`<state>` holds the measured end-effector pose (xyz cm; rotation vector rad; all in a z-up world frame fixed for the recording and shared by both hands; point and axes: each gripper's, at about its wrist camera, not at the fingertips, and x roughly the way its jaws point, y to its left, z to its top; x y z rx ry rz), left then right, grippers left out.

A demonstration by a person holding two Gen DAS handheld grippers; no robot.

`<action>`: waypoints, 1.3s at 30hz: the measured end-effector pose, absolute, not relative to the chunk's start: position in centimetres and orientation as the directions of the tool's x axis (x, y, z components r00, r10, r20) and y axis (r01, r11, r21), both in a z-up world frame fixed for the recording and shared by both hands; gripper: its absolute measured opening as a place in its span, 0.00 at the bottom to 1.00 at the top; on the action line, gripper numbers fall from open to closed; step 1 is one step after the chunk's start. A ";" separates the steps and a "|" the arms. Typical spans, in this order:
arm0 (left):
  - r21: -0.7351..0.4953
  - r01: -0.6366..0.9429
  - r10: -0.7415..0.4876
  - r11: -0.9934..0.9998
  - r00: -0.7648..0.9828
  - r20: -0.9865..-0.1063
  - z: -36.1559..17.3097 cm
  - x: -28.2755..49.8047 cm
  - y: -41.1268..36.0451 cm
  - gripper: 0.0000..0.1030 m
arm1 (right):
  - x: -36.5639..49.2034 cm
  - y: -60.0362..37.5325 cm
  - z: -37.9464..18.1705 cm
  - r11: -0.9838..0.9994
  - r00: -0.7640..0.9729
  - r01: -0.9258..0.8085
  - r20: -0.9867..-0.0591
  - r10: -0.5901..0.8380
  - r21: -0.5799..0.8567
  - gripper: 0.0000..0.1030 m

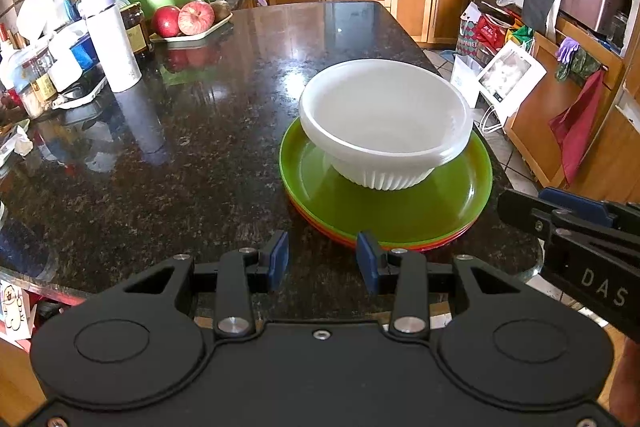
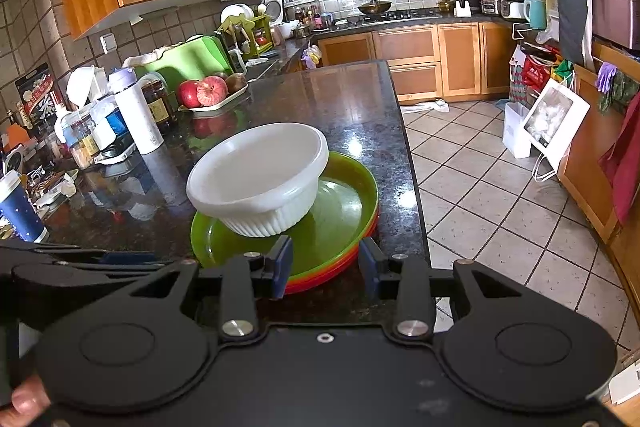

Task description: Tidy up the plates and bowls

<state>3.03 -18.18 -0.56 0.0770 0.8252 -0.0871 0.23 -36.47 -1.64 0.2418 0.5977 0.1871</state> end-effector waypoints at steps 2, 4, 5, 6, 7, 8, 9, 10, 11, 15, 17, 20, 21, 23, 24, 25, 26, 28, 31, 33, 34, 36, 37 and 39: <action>0.036 0.107 -0.046 0.994 0.676 -0.736 -0.5 3.0 -18.2 0.47 | 0.2 -36.5 -1.6 0.954 0.811 -0.106 -0.531 0.246 0.279 0.38; 0.035 0.107 -0.047 0.994 0.675 -0.736 -0.5 3.0 -18.2 0.47 | 0.2 -36.5 -1.6 0.954 0.810 -0.110 -0.530 0.249 0.280 0.38; 0.035 0.107 -0.046 0.994 0.675 -0.737 -0.5 2.9 -18.2 0.47 | 0.2 -36.5 -1.7 0.953 0.810 -0.111 -0.530 0.250 0.281 0.38; 0.037 0.106 -0.045 0.994 0.675 -0.736 -0.5 3.0 -18.2 0.47 | 0.1 -36.6 -1.7 0.953 0.810 -0.113 -0.530 0.252 0.281 0.38; 0.037 0.106 -0.045 0.994 0.676 -0.736 -0.5 2.9 -18.2 0.47 | 0.0 -36.7 -1.7 0.953 0.809 -0.114 -0.530 0.254 0.282 0.38; 0.036 0.106 -0.045 0.994 0.676 -0.736 -0.5 2.9 -18.2 0.47 | 0.1 -36.7 -1.8 0.953 0.808 -0.114 -0.532 0.254 0.281 0.38; 0.037 0.106 -0.045 0.994 0.676 -0.735 -0.6 2.9 -18.2 0.47 | 0.1 -36.7 -1.7 0.953 0.807 -0.114 -0.533 0.254 0.281 0.38; 0.037 0.106 -0.045 0.994 0.676 -0.736 -0.6 2.9 -18.2 0.47 | 0.1 -36.7 -1.7 0.953 0.807 -0.114 -0.533 0.254 0.280 0.38; 0.036 0.105 -0.045 0.994 0.675 -0.736 -0.6 2.9 -18.2 0.47 | 0.1 -36.8 -1.7 0.953 0.808 -0.115 -0.532 0.254 0.280 0.38; 0.036 0.108 -0.046 0.994 0.674 -0.738 -0.6 2.9 -18.3 0.47 | -0.1 -36.9 -1.7 0.953 0.811 -0.118 -0.526 0.255 0.281 0.38; 0.037 0.110 -0.047 0.993 0.675 -0.737 -0.6 2.9 -18.4 0.47 | -0.1 -37.0 -1.7 0.953 0.812 -0.116 -0.526 0.254 0.281 0.38; 0.038 0.114 -0.049 0.993 0.674 -0.737 -0.5 2.9 -18.5 0.47 | 0.0 -37.1 -1.8 0.952 0.811 -0.112 -0.528 0.253 0.283 0.38; 0.038 0.115 -0.050 0.993 0.673 -0.738 -0.5 3.1 -18.4 0.47 | 0.0 -37.0 -1.8 0.952 0.810 -0.112 -0.529 0.253 0.283 0.38; 0.036 0.114 -0.050 0.993 0.671 -0.740 -0.6 3.1 -18.4 0.47 | 0.1 -37.0 -1.9 0.952 0.809 -0.114 -0.530 0.255 0.284 0.38; 0.035 0.113 -0.050 0.993 0.669 -0.741 -0.6 3.2 -18.5 0.47 | 0.1 -36.9 -1.8 0.952 0.808 -0.115 -0.530 0.256 0.284 0.38; 0.035 0.111 -0.049 0.993 0.668 -0.743 -0.6 3.2 -18.5 0.47 | 0.2 -36.9 -1.8 0.952 0.808 -0.117 -0.530 0.257 0.284 0.38; 0.035 0.109 -0.047 0.993 0.666 -0.744 -0.6 3.3 -18.5 0.46 | 0.2 -36.8 -1.8 0.952 0.808 -0.119 -0.530 0.259 0.284 0.38; 0.037 0.108 -0.044 0.994 0.663 -0.747 -0.7 3.5 -18.5 0.47 | 0.2 -36.9 -1.8 0.951 0.807 -0.120 -0.529 0.260 0.285 0.38; 0.036 0.107 -0.043 0.994 0.658 -0.752 -0.7 3.6 -18.6 0.46 | 0.4 -36.8 -1.8 0.950 0.805 -0.121 -0.531 0.263 0.288 0.38; 0.035 0.105 -0.043 0.994 0.655 -0.755 -0.7 3.6 -18.5 0.46 | 0.4 -36.8 -1.8 0.950 0.804 -0.122 -0.532 0.264 0.288 0.38; 0.034 0.105 -0.043 0.994 0.654 -0.756 -0.8 3.7 -18.5 0.46 | 0.4 -36.8 -1.8 0.950 0.804 -0.123 -0.533 0.265 0.287 0.38; 0.036 0.103 -0.040 0.994 0.654 -0.755 -0.7 3.7 -18.5 0.46 | 0.4 -36.9 -1.8 0.950 0.803 -0.126 -0.532 0.267 0.287 0.38; 0.038 0.102 -0.039 0.994 0.655 -0.755 -0.7 3.7 -18.5 0.46 | 0.4 -36.8 -1.8 0.950 0.804 -0.126 -0.532 0.267 0.287 0.38; 0.042 0.102 -0.036 0.994 0.657 -0.753 -0.7 3.6 -18.5 0.46 | 0.3 -36.8 -1.8 0.950 0.804 -0.125 -0.532 0.267 0.287 0.38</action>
